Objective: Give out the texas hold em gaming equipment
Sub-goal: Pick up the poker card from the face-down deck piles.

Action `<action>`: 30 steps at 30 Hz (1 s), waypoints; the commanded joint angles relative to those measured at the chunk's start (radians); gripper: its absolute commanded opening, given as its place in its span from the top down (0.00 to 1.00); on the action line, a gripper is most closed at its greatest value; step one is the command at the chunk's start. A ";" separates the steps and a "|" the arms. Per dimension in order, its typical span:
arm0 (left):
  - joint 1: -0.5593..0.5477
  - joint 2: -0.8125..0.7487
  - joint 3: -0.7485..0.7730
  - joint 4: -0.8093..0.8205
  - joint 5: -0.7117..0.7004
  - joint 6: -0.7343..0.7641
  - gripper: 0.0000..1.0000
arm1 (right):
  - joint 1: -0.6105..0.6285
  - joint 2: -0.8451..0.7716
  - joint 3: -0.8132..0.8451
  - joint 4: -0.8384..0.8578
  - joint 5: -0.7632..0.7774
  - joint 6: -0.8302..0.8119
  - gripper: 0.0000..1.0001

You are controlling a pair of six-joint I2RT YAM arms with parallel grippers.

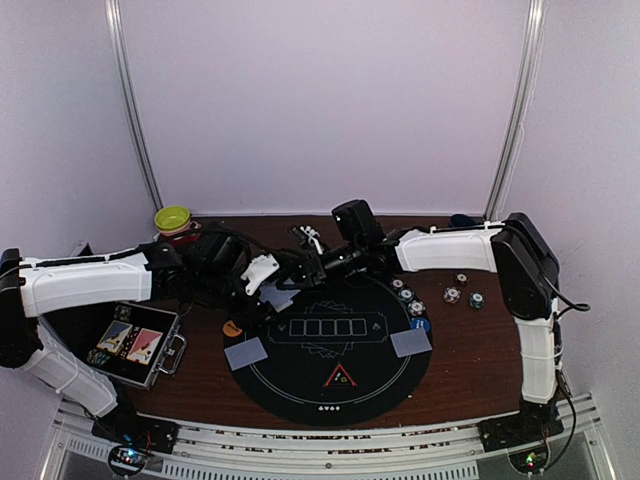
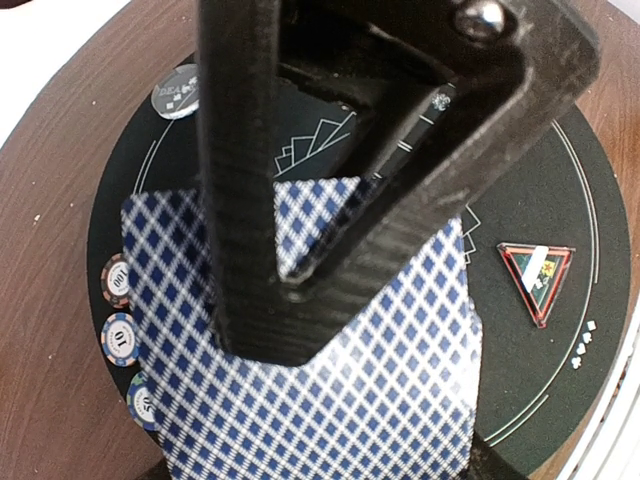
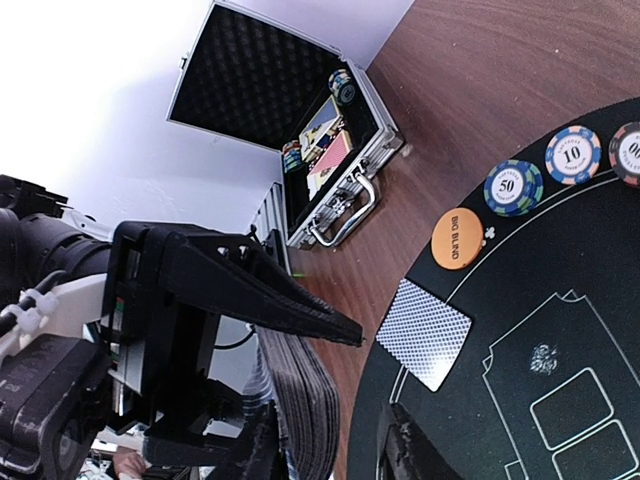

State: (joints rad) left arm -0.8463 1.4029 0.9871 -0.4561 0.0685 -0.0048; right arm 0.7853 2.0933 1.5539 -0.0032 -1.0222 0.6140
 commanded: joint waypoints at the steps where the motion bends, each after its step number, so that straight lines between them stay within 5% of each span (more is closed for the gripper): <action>1: -0.002 -0.006 0.004 0.057 0.009 0.015 0.36 | -0.012 -0.055 -0.020 0.073 -0.064 0.059 0.64; 7: -0.002 -0.004 0.004 0.057 0.009 0.015 0.36 | -0.027 -0.068 -0.021 0.085 -0.079 0.072 0.67; 20: -0.002 -0.001 0.003 0.057 0.008 0.016 0.36 | -0.031 -0.067 -0.030 0.107 -0.107 0.086 0.96; 30: -0.002 0.001 0.003 0.056 0.001 0.017 0.36 | -0.034 -0.051 -0.002 0.092 -0.152 0.085 1.00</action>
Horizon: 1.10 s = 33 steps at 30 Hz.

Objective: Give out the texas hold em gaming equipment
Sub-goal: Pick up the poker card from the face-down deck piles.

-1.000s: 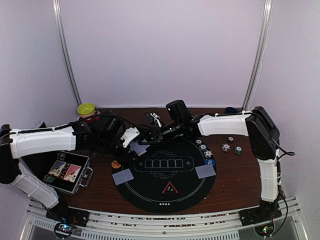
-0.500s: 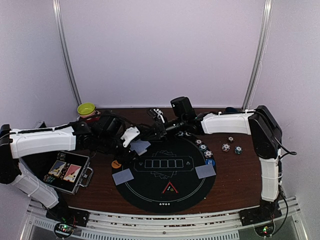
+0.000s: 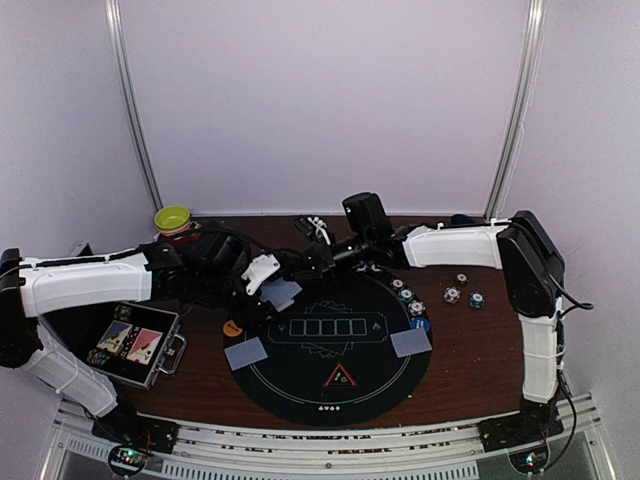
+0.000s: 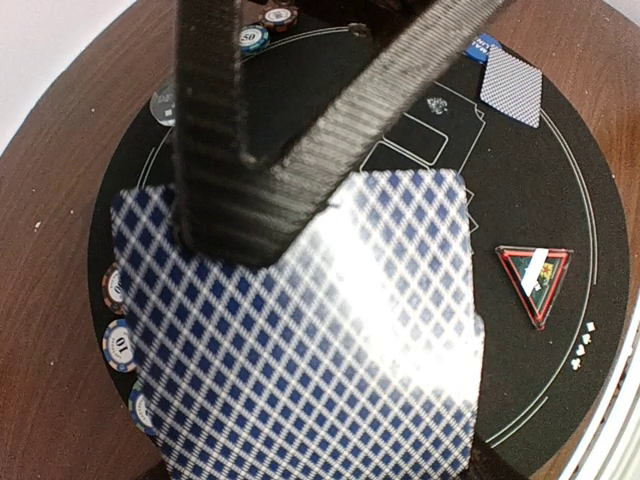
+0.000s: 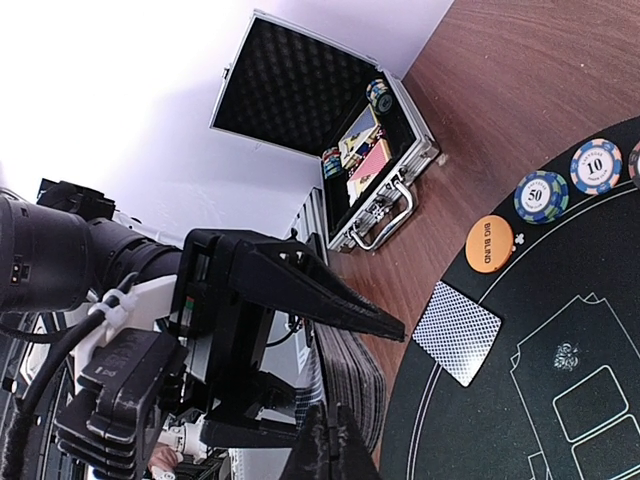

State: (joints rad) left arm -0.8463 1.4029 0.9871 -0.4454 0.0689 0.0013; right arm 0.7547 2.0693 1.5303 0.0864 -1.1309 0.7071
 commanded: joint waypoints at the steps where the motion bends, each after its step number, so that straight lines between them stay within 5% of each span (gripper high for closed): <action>1: -0.002 0.000 0.001 0.045 -0.002 0.009 0.36 | -0.009 -0.029 0.028 -0.009 -0.026 -0.015 1.00; 16: -0.002 -0.005 0.000 0.045 -0.021 0.002 0.36 | -0.216 -0.096 -0.068 0.153 0.109 0.122 1.00; 33: 0.000 -0.001 0.002 0.044 -0.030 -0.001 0.36 | -0.240 0.209 0.222 -0.170 0.584 -0.123 1.00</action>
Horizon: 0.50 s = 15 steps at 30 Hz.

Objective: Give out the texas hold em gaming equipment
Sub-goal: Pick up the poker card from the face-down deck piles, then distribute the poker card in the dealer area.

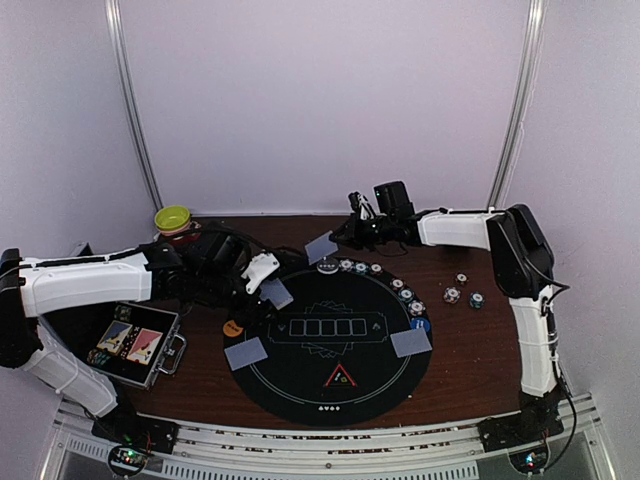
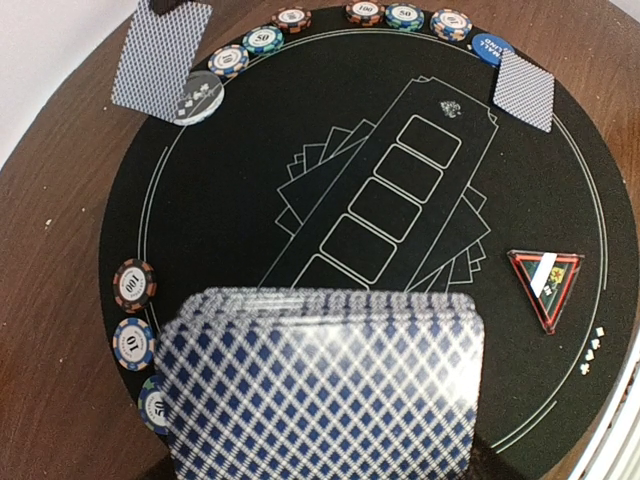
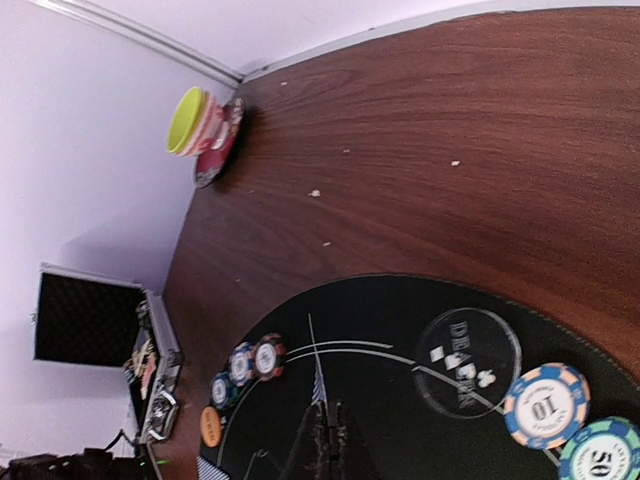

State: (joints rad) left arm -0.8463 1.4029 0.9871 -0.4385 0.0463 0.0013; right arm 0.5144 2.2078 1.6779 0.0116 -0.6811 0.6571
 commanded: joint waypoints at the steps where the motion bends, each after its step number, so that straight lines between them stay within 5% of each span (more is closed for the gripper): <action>1: 0.000 0.001 0.003 0.037 -0.008 -0.001 0.36 | 0.003 0.086 0.087 -0.109 0.150 -0.084 1.00; 15: 0.007 0.007 0.004 0.038 -0.007 0.000 0.36 | 0.016 0.126 0.082 -0.174 0.126 -0.111 1.00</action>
State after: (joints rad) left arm -0.8452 1.4029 0.9871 -0.4385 0.0437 0.0013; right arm 0.5243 2.3528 1.7634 -0.1387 -0.5488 0.5686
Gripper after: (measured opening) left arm 0.641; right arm 0.010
